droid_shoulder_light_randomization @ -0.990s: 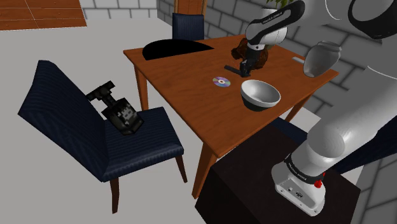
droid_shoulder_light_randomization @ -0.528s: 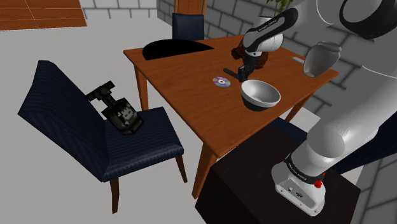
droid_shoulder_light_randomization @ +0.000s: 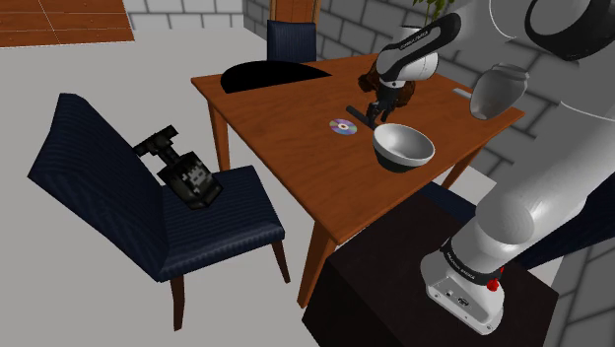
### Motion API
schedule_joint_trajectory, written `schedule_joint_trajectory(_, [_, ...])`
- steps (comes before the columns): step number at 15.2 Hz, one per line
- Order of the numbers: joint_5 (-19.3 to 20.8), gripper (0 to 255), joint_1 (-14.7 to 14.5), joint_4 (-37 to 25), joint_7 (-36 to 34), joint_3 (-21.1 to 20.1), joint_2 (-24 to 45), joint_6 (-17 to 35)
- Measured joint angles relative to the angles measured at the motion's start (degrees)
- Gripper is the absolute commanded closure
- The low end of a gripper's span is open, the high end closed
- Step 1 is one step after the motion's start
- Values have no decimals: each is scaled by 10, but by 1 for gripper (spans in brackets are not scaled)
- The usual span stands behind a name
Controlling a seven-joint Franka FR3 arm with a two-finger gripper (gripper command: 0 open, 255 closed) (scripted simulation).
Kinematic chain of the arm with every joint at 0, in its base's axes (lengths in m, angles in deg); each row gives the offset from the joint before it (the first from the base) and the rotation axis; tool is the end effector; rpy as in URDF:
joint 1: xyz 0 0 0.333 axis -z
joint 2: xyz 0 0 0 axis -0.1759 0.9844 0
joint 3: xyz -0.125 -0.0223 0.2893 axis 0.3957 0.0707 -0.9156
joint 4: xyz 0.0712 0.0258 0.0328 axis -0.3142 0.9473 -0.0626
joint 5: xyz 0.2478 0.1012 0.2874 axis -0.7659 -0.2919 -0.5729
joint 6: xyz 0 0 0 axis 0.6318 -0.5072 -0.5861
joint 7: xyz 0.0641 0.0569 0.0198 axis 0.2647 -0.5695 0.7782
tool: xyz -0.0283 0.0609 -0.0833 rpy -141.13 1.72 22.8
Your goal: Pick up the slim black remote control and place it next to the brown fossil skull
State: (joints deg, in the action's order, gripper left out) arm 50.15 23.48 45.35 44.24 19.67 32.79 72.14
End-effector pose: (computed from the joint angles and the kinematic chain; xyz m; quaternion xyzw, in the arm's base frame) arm 0.5099 -0.2264 0.3265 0.9994 -0.0295 -0.0009 0.0162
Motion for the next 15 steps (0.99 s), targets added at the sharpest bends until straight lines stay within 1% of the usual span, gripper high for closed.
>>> schedule_joint_trajectory(4, [0,0,0,0,0,0,0,0])
schedule_joint_trajectory(9, [8,0,-3,-28,-6,0,-35,-62])
schedule_joint_trajectory(15, [9,0,-3,-27,-7,1,-42,-68])
